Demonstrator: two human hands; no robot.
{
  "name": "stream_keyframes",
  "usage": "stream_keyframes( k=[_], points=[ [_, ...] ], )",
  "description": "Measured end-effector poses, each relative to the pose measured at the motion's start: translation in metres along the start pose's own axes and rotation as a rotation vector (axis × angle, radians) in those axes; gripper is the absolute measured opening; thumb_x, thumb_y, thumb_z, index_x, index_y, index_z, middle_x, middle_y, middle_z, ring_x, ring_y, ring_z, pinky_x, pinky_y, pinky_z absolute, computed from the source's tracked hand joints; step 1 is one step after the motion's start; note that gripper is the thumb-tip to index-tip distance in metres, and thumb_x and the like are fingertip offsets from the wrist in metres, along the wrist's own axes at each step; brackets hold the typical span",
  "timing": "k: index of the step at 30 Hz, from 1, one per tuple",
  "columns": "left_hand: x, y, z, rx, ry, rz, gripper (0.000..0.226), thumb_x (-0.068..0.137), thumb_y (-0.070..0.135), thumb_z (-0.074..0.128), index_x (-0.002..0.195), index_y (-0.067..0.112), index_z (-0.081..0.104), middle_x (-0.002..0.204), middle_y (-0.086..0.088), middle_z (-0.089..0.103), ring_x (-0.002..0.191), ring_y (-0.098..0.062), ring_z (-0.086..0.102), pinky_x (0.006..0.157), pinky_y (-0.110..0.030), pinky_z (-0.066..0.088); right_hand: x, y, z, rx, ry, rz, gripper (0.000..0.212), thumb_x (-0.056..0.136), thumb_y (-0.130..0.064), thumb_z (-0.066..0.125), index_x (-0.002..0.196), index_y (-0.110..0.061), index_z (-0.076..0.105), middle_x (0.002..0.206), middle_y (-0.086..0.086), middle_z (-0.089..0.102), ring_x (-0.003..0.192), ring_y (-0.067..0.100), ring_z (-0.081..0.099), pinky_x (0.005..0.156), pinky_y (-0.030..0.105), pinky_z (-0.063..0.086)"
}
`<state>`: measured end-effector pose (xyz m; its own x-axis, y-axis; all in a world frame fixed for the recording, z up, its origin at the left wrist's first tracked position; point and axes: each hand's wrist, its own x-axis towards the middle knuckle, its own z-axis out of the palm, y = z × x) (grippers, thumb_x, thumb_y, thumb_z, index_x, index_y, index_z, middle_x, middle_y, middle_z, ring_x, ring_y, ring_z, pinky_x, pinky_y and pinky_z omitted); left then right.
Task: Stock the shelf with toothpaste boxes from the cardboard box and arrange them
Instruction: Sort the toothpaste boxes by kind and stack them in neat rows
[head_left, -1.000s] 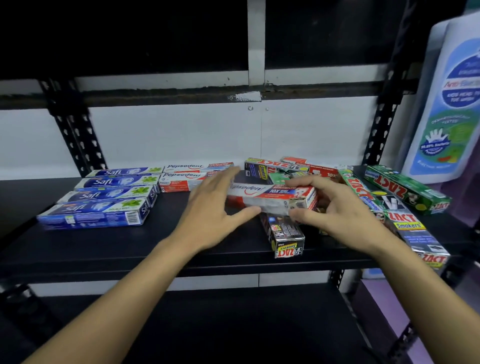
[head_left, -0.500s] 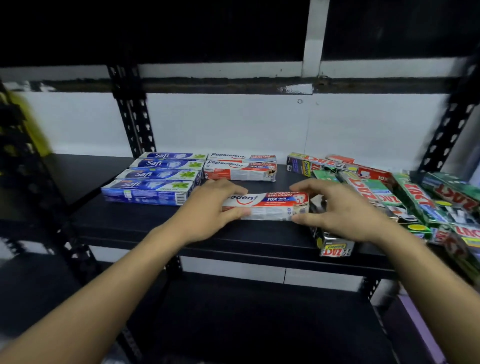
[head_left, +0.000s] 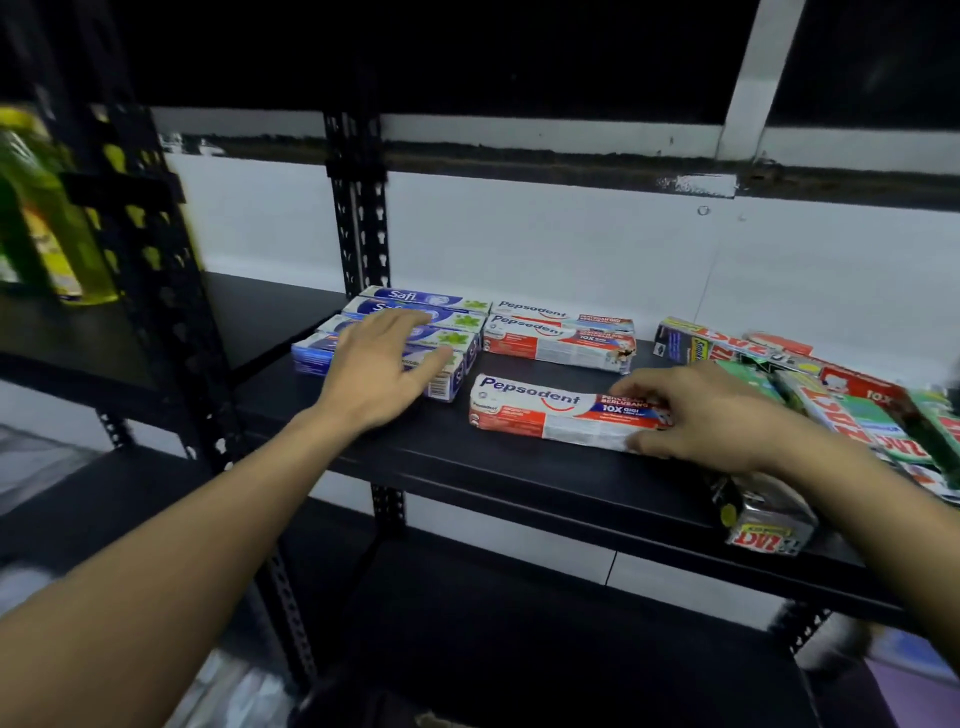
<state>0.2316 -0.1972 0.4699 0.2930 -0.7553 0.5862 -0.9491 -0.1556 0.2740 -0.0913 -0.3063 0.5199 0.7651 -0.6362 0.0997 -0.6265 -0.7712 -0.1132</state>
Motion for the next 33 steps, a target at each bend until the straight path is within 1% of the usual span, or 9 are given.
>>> stream_keyframes(
  k=[2, 6, 9, 12, 15, 17, 27, 30, 33],
  points=[
    [0.002, -0.007, 0.006, 0.018, -0.027, -0.027, 0.065, 0.092, 0.067, 0.039, 0.14, 0.025, 0.05, 0.144, 0.002, 0.052, 0.138, -0.02, 0.039, 0.113, -0.044, 0.024, 0.008, 0.001, 0.0, -0.023, -0.005, 0.026, 0.05, 0.083, -0.042, 0.072, 0.129, -0.043, 0.052, 0.125, -0.01, 0.061, 0.105, 0.01, 0.056, 0.09, 0.028, 0.046],
    [-0.002, -0.013, 0.015, 0.036, -0.112, -0.071, 0.07, 0.094, 0.07, 0.033, 0.149, 0.026, 0.039, 0.156, 0.002, 0.038, 0.148, -0.019, 0.022, 0.121, -0.045, 0.011, 0.02, 0.004, 0.003, -0.059, -0.007, 0.032, 0.051, 0.087, -0.04, 0.069, 0.135, -0.036, 0.051, 0.127, -0.008, 0.06, 0.106, 0.011, 0.056, 0.085, 0.022, 0.04],
    [-0.002, -0.013, 0.017, 0.069, -0.126, -0.05, 0.074, 0.092, 0.075, 0.025, 0.148, 0.029, 0.039, 0.156, 0.005, 0.037, 0.149, -0.017, 0.019, 0.122, -0.045, 0.009, 0.03, 0.01, 0.006, -0.05, 0.043, 0.029, 0.053, 0.086, -0.039, 0.07, 0.135, -0.03, 0.053, 0.122, -0.004, 0.065, 0.101, 0.013, 0.06, 0.085, 0.024, 0.045],
    [-0.001, -0.013, 0.018, 0.107, -0.163, -0.05, 0.076, 0.091, 0.078, 0.019, 0.147, 0.032, 0.042, 0.157, 0.008, 0.035, 0.149, -0.015, 0.018, 0.122, -0.044, 0.005, 0.042, 0.018, 0.012, -0.053, 0.074, 0.044, 0.048, 0.085, -0.039, 0.071, 0.126, -0.024, 0.054, 0.112, 0.001, 0.067, 0.095, 0.019, 0.062, 0.084, 0.034, 0.05],
    [-0.001, -0.012, 0.018, 0.122, -0.17, -0.05, 0.077, 0.09, 0.078, 0.017, 0.146, 0.032, 0.044, 0.157, 0.009, 0.035, 0.149, -0.015, 0.02, 0.121, -0.044, 0.005, 0.052, 0.021, 0.013, -0.045, 0.079, 0.053, 0.037, 0.084, -0.038, 0.072, 0.111, -0.025, 0.05, 0.099, -0.001, 0.062, 0.078, 0.011, 0.054, 0.068, 0.031, 0.042],
    [-0.001, -0.012, 0.018, 0.132, -0.175, -0.05, 0.076, 0.091, 0.078, 0.018, 0.146, 0.032, 0.044, 0.158, 0.009, 0.034, 0.149, -0.015, 0.021, 0.122, -0.045, 0.005, 0.057, 0.022, 0.014, -0.048, 0.081, 0.068, 0.035, 0.084, -0.038, 0.073, 0.106, -0.028, 0.048, 0.094, -0.003, 0.059, 0.074, 0.008, 0.051, 0.065, 0.029, 0.038],
    [0.0, -0.011, 0.019, 0.136, -0.183, -0.062, 0.086, 0.084, 0.083, 0.01, 0.146, 0.033, 0.044, 0.157, 0.01, 0.035, 0.148, -0.014, 0.022, 0.122, -0.045, 0.006, 0.075, 0.02, 0.019, -0.091, 0.144, 0.066, 0.036, 0.082, -0.04, 0.074, 0.107, -0.023, 0.054, 0.092, -0.003, 0.053, 0.081, 0.017, 0.05, 0.068, 0.027, 0.036],
    [-0.001, -0.012, 0.019, 0.137, -0.182, -0.061, 0.078, 0.089, 0.08, 0.016, 0.145, 0.033, 0.044, 0.157, 0.009, 0.036, 0.148, -0.015, 0.022, 0.121, -0.045, 0.006, 0.078, 0.021, 0.02, -0.102, 0.178, 0.055, 0.035, 0.081, -0.036, 0.075, 0.107, -0.021, 0.058, 0.102, 0.002, 0.058, 0.086, 0.018, 0.048, 0.072, 0.028, 0.037],
    [0.0, -0.012, 0.02, 0.138, -0.178, -0.06, 0.078, 0.089, 0.08, 0.017, 0.144, 0.033, 0.046, 0.156, 0.009, 0.037, 0.147, -0.015, 0.023, 0.121, -0.045, 0.006, 0.081, 0.022, 0.021, -0.087, 0.199, 0.049, 0.035, 0.08, -0.033, 0.077, 0.109, -0.02, 0.061, 0.116, 0.003, 0.052, 0.095, 0.02, 0.05, 0.083, 0.031, 0.044]
  ],
)
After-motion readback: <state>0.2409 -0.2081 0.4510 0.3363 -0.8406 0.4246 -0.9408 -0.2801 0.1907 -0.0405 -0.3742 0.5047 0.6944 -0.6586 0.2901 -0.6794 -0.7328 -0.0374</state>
